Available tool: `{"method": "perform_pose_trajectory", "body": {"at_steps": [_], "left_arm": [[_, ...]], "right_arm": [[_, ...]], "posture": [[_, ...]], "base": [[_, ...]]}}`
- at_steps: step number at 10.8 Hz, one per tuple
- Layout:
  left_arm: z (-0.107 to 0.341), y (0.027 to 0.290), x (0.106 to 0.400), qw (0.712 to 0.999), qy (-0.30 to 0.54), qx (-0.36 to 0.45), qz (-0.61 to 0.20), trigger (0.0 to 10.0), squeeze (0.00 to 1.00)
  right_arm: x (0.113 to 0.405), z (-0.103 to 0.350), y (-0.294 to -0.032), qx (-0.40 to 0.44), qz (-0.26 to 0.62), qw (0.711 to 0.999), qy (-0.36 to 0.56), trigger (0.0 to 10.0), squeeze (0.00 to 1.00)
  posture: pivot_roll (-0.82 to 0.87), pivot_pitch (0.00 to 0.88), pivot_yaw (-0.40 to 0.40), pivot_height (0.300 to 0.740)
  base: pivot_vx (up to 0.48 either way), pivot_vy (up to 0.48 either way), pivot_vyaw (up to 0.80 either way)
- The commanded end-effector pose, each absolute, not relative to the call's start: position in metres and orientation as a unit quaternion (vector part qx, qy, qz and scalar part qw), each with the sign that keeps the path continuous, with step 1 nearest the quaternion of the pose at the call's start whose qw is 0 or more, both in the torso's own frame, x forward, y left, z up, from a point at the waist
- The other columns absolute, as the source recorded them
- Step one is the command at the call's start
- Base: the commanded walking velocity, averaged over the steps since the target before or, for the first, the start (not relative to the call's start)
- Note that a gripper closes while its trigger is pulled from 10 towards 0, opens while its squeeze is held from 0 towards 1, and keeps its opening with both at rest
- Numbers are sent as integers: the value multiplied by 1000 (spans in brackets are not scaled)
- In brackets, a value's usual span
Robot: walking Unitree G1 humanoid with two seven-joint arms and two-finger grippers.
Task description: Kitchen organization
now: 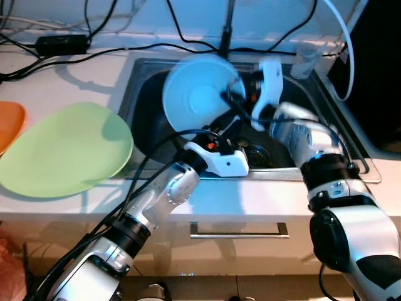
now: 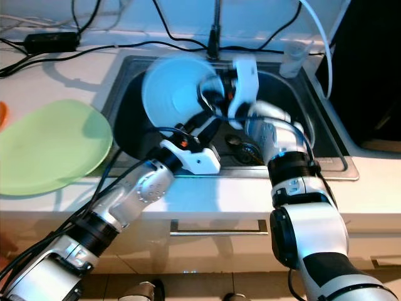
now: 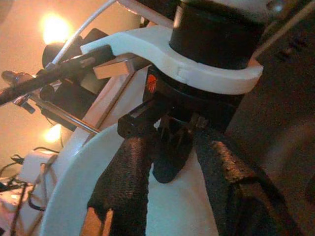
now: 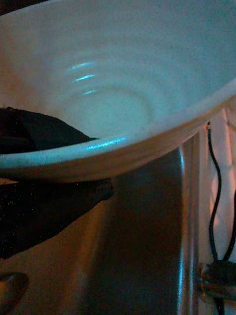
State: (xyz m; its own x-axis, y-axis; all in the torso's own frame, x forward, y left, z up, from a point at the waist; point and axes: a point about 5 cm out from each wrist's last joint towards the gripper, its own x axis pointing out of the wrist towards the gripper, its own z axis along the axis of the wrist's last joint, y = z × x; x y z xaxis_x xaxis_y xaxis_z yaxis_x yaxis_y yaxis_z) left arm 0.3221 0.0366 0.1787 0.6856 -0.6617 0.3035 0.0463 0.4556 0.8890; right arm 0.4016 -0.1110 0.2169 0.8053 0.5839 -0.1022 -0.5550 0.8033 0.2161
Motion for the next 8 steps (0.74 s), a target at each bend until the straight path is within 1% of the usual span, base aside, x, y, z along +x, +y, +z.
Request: {"method": "perform_pose_trajectory", "body": {"at_steps": [1,2,4,7,8], "left_arm": [[182,37,316,809,-333,429,-225,10000,1000],[189,40,311,819,-344,399,-225,10000,1000],[190,43,307,824,-346,386,-230,10000,1000],[193,64,307,865,-305,343,-203,10000,1000],[195,79,306,884,-283,325,-182,10000,1000]], "right_arm": [[402,223,-114,89,294,949,69,10000,0],[402,221,-114,92,287,951,65,10000,0],[402,218,-111,93,281,953,62,10000,0],[399,208,-115,73,256,962,62,10000,0],[398,203,-122,53,227,971,55,10000,0]], "posture": [[12,108,-50,740],[20,110,-51,740],[24,109,-48,740],[30,112,-42,740],[34,118,-39,740]], "base": [[0,0,0],[0,0,0],[0,0,0],[0,0,0],[0,0,0]]}}
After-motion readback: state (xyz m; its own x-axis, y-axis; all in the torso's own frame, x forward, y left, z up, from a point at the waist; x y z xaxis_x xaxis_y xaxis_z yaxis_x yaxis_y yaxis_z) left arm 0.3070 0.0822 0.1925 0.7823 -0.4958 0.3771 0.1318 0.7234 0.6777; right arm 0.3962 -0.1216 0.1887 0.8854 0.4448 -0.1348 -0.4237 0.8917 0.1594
